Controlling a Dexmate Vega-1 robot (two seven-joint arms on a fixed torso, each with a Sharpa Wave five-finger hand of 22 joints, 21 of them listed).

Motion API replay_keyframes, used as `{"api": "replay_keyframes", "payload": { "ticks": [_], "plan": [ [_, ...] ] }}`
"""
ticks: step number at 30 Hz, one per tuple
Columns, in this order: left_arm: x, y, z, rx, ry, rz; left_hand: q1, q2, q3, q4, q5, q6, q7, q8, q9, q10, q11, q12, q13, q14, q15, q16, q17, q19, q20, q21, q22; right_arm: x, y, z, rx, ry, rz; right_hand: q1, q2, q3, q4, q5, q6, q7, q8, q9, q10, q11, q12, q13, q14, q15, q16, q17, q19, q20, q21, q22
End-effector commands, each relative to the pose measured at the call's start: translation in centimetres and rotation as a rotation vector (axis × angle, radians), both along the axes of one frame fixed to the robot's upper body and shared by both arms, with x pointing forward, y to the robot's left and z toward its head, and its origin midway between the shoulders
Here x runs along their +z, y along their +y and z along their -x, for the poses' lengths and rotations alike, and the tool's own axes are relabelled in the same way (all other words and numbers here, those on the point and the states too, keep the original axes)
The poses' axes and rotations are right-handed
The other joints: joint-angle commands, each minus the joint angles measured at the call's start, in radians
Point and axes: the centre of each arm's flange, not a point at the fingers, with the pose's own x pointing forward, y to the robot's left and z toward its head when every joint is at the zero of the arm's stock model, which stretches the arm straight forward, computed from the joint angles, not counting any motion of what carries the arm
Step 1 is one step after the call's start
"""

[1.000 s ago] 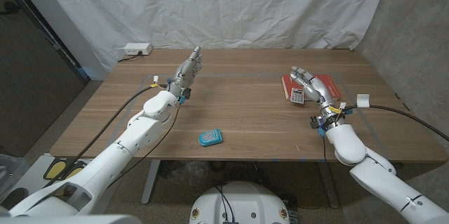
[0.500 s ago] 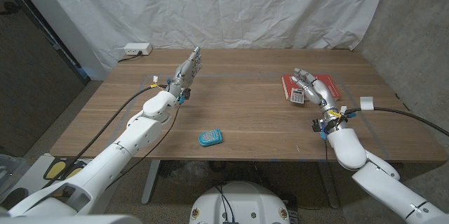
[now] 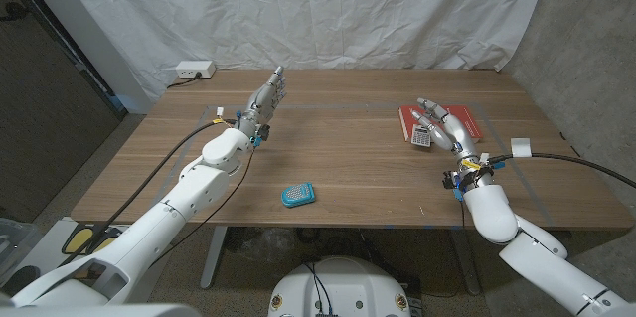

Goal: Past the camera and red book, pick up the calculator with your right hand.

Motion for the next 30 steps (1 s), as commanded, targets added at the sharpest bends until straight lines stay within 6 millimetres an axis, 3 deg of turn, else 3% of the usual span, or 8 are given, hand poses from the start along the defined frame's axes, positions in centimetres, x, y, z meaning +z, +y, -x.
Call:
{"api": "replay_keyframes", "payload": {
  "ticks": [1,13,30],
  "plan": [
    [-0.1,0.0,0.0,-0.001,0.003,0.0,0.006,0.005,-0.006,0.003,0.004,-0.003,0.004,0.003,0.004,0.001,-0.004,0.005,0.003,-0.002,0.005,0.001,0.003,-0.003,-0.065,0.007,0.002,-0.3,0.1,0.5,-0.057,-0.014,0.046,0.013,-0.001,0.008,0.002,0.004,0.004,-0.003,0.007,0.001,0.006,-0.004,-0.004,0.005,0.011,-0.007,0.003,0.006,0.011,-0.02,-0.002,0.003],
    [0.1,-0.1,0.3,-0.003,-0.005,0.004,0.007,0.006,-0.009,0.003,0.004,-0.003,0.002,0.003,0.004,0.0,-0.004,0.005,0.003,-0.002,0.005,0.001,0.003,-0.009,-0.059,0.005,0.002,-1.1,0.5,1.2,-0.157,-0.055,0.109,0.067,-0.005,0.027,-0.012,0.01,0.026,-0.021,0.014,0.003,0.021,-0.026,0.002,0.008,0.029,-0.021,0.005,0.006,0.031,-0.026,-0.003,0.002],
    [0.4,-0.2,0.7,-0.003,-0.002,-0.007,0.007,0.008,-0.012,0.003,0.003,-0.01,-0.001,0.001,0.004,-0.008,-0.005,0.002,0.003,-0.01,0.007,-0.002,0.004,-0.017,-0.056,0.002,0.003,-1.6,0.8,1.5,-0.213,-0.089,0.151,0.126,-0.024,0.044,-0.015,0.014,0.044,-0.037,0.019,0.004,0.047,-0.033,0.012,0.01,0.06,-0.036,0.011,0.007,0.062,-0.034,-0.001,0.003]
  ]
}}
